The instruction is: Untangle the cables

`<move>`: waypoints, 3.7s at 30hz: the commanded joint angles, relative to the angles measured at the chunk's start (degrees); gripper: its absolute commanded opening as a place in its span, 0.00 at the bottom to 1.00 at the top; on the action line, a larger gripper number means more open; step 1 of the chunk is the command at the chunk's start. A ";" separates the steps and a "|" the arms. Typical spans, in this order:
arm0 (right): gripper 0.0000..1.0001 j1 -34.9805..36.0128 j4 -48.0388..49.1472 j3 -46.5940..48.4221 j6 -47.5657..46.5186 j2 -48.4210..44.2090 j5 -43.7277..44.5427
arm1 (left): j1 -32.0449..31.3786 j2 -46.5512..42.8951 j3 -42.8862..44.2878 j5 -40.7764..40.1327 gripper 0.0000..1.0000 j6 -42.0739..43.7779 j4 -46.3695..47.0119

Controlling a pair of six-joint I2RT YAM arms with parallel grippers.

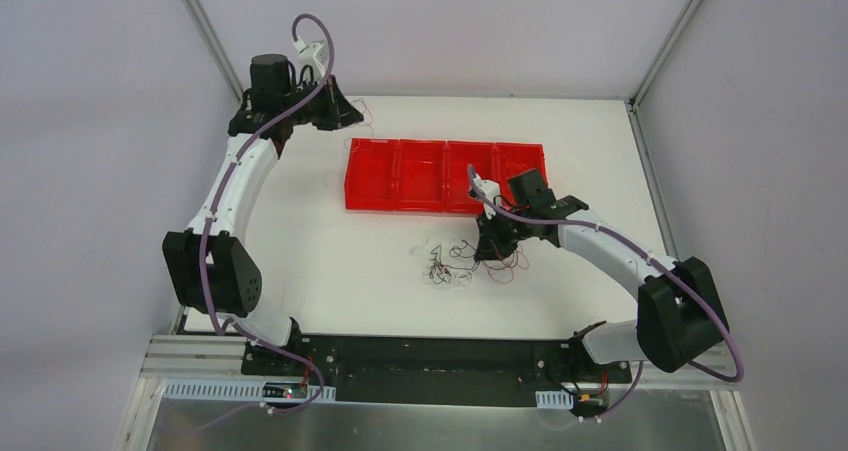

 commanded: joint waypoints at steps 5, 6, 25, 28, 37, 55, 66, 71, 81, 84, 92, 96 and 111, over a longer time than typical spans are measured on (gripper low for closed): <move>0.00 -0.29 -0.05 2.96 0.12 0.63 -1.50 | 0.01 -1.42 -9.33 -3.95 0.00 8.49 2.34; 0.00 -0.21 -0.05 3.00 0.15 0.63 -1.53 | 0.00 -1.03 -9.38 -3.90 0.00 8.40 2.36; 0.33 0.95 -5.11 19.59 4.75 4.86 -3.13 | -0.35 -2.88 -8.37 -3.76 0.68 12.09 -7.09; 0.57 -0.71 -10.86 19.24 1.79 3.61 0.42 | -0.34 -5.00 -9.81 -1.79 0.73 12.98 -8.27; 0.58 -12.13 -22.02 10.19 -9.56 -1.55 16.76 | -2.28 -9.33 -14.35 3.88 0.72 14.87 -9.21; 0.54 -17.30 -21.41 10.57 -8.01 11.87 7.29 | -12.30 -9.90 -19.66 3.82 0.70 14.37 -9.50; 0.19 -16.95 -22.58 11.10 -7.90 15.81 7.66 | -34.24 -2.32 -24.17 -2.84 0.79 24.62 -9.51; 0.15 -17.01 -23.15 10.54 -7.93 15.40 8.04 | -40.73 5.41 -21.36 -10.08 0.83 30.92 -9.03; 0.00 -17.74 -25.37 10.26 -8.47 12.41 10.05 | -44.59 12.35 -21.33 -22.92 0.37 35.59 -9.52; 0.00 -19.71 -27.29 10.10 -10.14 10.10 11.94 | -42.67 8.14 -25.63 -26.07 0.10 39.70 -14.10; 0.00 -29.29 -35.26 13.34 -17.94 5.42 13.92 | -25.06 -7.05 -39.18 -27.94 0.00 52.66 -21.47; 0.00 -34.31 -39.40 19.69 -20.00 3.88 13.62 | -16.63 -10.76 -42.68 -28.23 0.00 58.46 -22.83; 0.00 -51.76 -52.01 51.80 -29.01 8.72 12.55 | -1.89 -5.94 -44.45 -26.85 0.00 67.22 -22.71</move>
